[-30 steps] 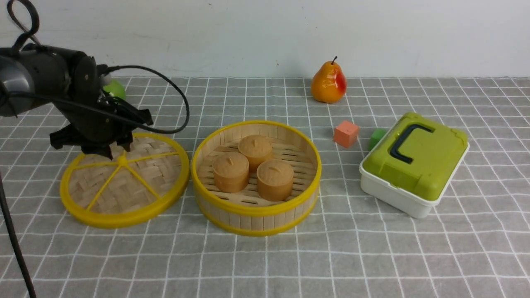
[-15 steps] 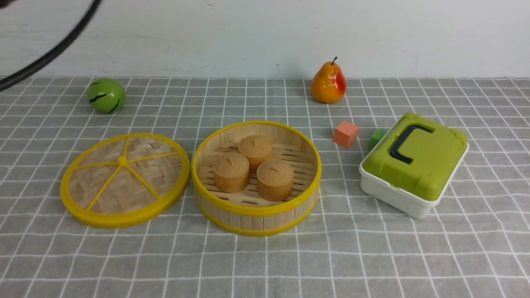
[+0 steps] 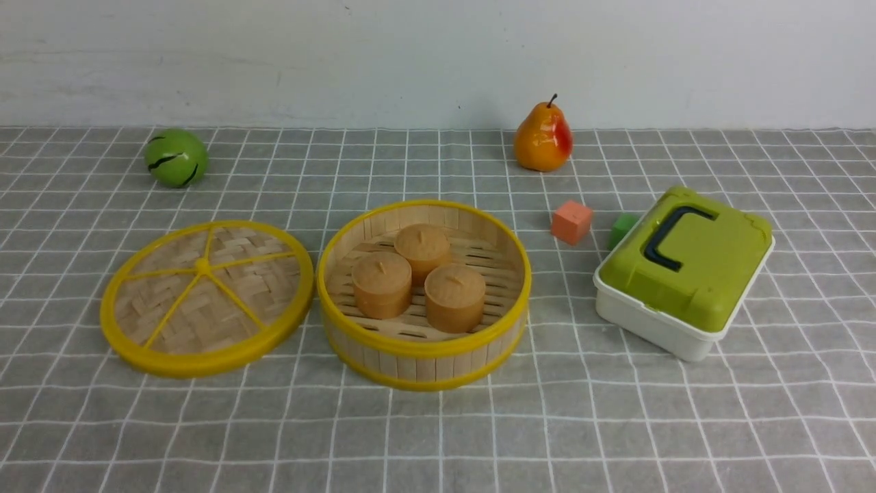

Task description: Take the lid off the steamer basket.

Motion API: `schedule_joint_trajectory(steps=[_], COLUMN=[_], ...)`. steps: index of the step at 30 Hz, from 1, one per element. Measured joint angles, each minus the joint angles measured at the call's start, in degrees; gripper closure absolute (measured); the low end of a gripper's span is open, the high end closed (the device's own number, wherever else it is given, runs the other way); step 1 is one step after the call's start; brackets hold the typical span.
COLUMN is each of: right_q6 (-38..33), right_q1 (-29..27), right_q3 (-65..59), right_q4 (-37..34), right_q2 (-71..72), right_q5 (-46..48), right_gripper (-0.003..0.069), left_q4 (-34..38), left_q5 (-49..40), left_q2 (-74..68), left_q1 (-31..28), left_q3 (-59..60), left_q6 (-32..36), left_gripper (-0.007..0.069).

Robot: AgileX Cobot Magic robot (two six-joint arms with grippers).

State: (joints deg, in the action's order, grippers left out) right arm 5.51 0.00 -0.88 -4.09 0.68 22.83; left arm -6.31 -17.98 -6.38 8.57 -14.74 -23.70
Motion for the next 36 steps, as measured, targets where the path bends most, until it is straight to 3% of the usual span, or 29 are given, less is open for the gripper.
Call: schedule_joint_trajectory(steps=[3,11,26,29,36], right_q6=[0.00,0.00,0.00,0.00,0.00], right_q1=[0.00,0.00,0.00,0.00,0.00], right_q3=[0.00,0.00,0.00,0.00,0.00], right_q4=[0.00,-0.05,-0.05,-0.05,-0.05], right_q2=[0.00,0.00,0.00,0.00,0.00], right_q5=[-0.04,-0.04,-0.04,-0.04,-0.04], right_gripper=[0.0418,0.0418,0.0418,0.0418,0.0418], left_q4=[0.00,-0.06,1.58,4.47,5.95], left_q5=[2.01,8.73,4.08,-2.50,-4.07], left_q2=[6.52,4.63,6.38,7.03,7.03], left_q1=[0.00,0.00,0.94,0.94,0.94], left_q3=[5.41,7.55,16.15,16.20,16.48], left_q6=[0.06,0.06,0.11,1.81,6.60], left_gripper=[0.0637,0.0637,0.0637,0.0637,0.0637])
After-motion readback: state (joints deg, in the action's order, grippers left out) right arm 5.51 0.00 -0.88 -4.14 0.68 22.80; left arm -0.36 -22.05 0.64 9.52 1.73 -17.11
